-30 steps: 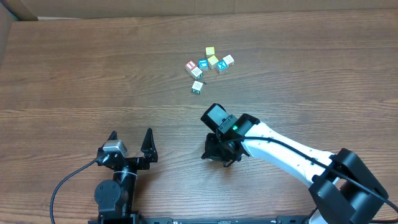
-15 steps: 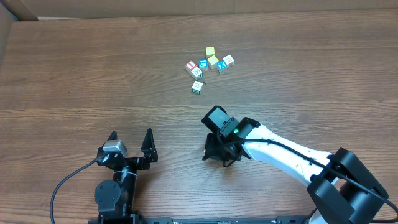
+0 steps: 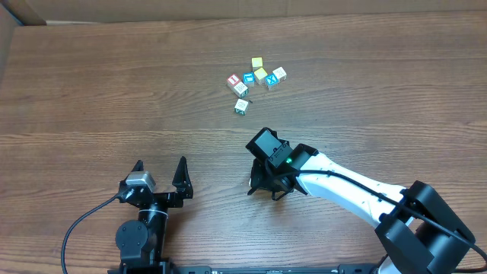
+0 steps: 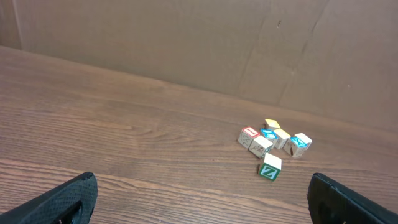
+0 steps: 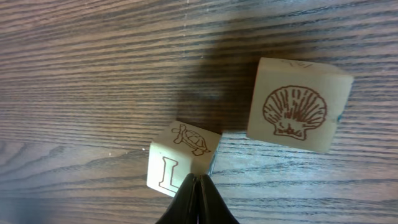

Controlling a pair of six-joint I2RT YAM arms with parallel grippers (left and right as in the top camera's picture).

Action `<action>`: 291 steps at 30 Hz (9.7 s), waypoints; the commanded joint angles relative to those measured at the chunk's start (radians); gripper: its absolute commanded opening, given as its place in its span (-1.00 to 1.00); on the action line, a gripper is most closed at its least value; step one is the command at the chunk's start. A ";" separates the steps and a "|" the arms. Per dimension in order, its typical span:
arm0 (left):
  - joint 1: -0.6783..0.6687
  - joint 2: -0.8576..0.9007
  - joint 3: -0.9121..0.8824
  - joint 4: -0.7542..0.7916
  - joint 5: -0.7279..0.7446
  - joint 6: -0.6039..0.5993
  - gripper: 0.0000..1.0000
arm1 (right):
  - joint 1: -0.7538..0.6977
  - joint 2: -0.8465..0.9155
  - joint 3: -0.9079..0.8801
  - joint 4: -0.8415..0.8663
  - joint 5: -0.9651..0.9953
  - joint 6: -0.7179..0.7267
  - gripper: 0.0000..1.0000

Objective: Flip 3 blocks

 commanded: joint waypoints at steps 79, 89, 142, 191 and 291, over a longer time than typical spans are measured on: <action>-0.006 -0.009 -0.004 -0.003 -0.003 0.020 1.00 | 0.101 0.207 0.332 -0.178 0.326 -0.078 0.12; -0.006 -0.009 -0.004 -0.003 -0.003 0.020 1.00 | 0.024 0.195 0.561 -0.402 0.297 -0.136 0.25; -0.006 -0.009 -0.004 -0.003 -0.003 0.020 0.99 | -0.199 0.196 0.241 -0.285 -0.097 -0.335 -0.92; -0.006 -0.009 -0.004 -0.003 -0.003 0.020 1.00 | -0.171 0.224 0.329 -0.170 0.058 -0.346 -0.92; -0.006 -0.009 -0.004 -0.003 -0.003 0.020 1.00 | -1.223 0.224 0.438 -0.278 0.092 -0.344 1.00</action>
